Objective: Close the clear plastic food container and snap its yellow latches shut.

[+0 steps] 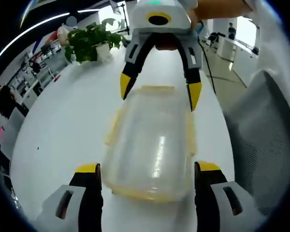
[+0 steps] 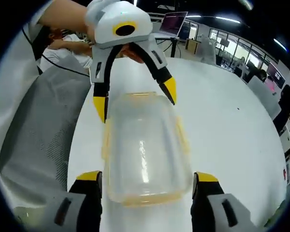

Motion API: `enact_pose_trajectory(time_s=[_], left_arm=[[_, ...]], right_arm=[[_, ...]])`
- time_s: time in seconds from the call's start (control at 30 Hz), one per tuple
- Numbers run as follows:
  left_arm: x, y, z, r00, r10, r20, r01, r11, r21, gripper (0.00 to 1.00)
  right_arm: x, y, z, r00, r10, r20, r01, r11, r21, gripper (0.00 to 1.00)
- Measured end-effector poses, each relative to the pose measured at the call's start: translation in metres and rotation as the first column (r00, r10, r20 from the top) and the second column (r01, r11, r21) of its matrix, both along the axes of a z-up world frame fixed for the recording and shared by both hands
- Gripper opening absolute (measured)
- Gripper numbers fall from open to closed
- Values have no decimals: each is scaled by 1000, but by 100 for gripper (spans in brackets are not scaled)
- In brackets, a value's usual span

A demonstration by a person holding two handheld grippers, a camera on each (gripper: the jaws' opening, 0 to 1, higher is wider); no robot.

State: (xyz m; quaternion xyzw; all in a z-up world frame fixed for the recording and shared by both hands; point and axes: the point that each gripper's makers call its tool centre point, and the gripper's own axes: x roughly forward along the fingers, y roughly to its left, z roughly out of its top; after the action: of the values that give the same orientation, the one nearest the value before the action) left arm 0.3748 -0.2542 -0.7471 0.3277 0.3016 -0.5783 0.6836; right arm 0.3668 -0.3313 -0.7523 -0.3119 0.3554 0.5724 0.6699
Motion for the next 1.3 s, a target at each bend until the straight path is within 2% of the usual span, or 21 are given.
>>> enact_pose_trajectory(time_s=[0.3,0.77,0.97,1.3], left_arm=[[0,5,0,999,-35,2,35,999,15,75],[-2,9,-1,999,-39,15,39,999,11,73],[-4,22,-1,999,-44,16,44,999,12,73],[-9,63,-1,999,-35,15,35,999,15,73]], right_arm=[[-1,2,-2,1000,9,-6,-9,1000,-18,77],[-3,6,-4,1000,13,0,-13,999,-33,76],[-7,21,-4,1000,10,0,-10,999,-32,76],[-11,61,-5,1000,21,1,-21,999,-35,76]])
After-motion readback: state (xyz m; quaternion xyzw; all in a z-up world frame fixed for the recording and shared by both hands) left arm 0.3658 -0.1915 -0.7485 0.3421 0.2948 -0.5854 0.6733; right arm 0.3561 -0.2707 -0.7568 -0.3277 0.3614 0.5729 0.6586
